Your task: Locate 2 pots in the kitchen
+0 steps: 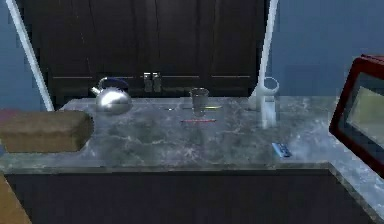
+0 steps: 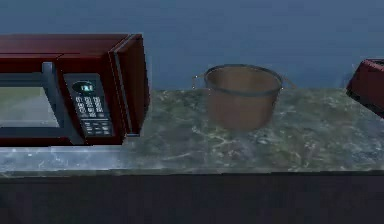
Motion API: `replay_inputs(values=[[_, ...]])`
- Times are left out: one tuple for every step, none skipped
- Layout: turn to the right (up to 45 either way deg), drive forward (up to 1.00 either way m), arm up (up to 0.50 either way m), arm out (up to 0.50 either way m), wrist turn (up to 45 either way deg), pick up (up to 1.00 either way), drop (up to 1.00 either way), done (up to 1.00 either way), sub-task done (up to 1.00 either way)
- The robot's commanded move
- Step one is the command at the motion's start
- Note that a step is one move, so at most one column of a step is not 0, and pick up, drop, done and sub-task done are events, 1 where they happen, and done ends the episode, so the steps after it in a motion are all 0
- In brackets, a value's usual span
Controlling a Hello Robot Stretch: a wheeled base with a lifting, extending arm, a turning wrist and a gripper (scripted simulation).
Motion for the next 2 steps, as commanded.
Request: replay_inputs(values=[[-21.0,0.00,0.00,0.00,0.0,0.00,0.00,0.00,0.00],[0.0,0.00,0.00,0.00,0.0,0.00,0.00,1.00,0.00]])
